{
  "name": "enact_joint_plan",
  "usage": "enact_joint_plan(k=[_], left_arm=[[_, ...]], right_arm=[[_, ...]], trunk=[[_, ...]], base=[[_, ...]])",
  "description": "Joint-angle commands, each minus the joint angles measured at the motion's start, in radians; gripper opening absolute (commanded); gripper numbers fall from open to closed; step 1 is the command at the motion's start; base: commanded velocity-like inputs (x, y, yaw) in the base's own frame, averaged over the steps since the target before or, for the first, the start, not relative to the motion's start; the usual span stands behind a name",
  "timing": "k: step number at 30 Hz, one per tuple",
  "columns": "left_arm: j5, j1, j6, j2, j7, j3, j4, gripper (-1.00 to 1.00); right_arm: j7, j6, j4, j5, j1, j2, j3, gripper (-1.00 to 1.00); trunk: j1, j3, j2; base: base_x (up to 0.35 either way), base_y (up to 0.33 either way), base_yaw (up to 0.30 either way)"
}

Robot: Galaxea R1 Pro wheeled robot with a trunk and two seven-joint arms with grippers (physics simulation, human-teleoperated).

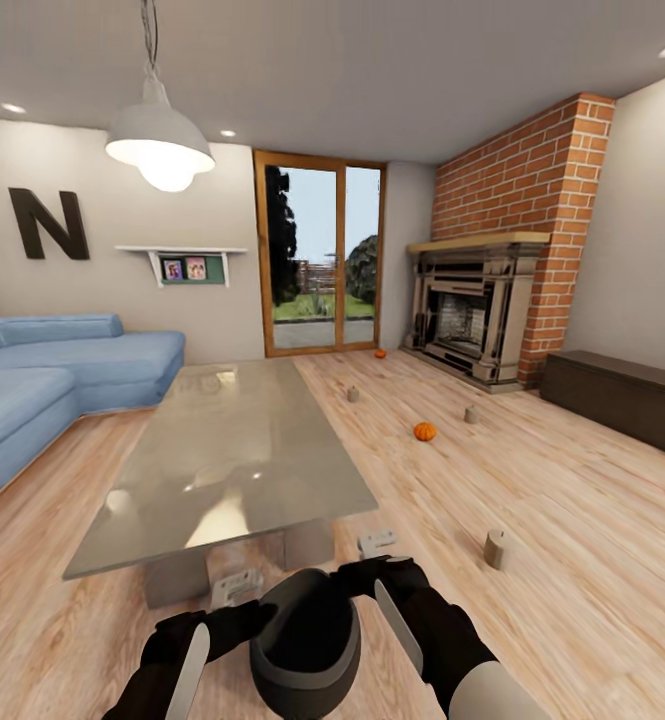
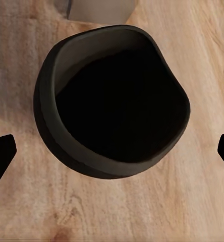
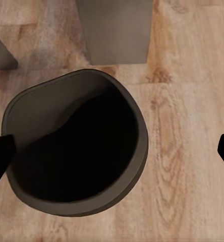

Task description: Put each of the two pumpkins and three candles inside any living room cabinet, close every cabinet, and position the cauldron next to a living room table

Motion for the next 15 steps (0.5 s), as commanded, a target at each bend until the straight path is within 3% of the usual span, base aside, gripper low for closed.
enact_joint_plan(k=[1,8,15], left_arm=[[0.000,0.000,0.000,0.000,0.000,0.000,0.000,1.00],[0.000,0.000,0.000,0.000,0.001,0.000,0.000,1.00],[0.000,0.000,0.000,0.000,0.001,0.000,0.000,1.00]], right_arm=[[0.000,0.001,0.000,-0.002,0.000,0.000,-0.001,1.00],[0.001,0.006,0.000,-0.045,0.000,0.000,-0.002,1.00],[0.000,0.029,0.000,-0.049,0.000,0.000,-0.001,1.00]], trunk=[[0.000,0.003,0.000],[-0.004,0.021,0.002],[-0.007,0.039,0.004]], base=[[-0.071,0.000,0.000],[-0.019,0.000,0.000],[-0.001,0.000,0.000]])
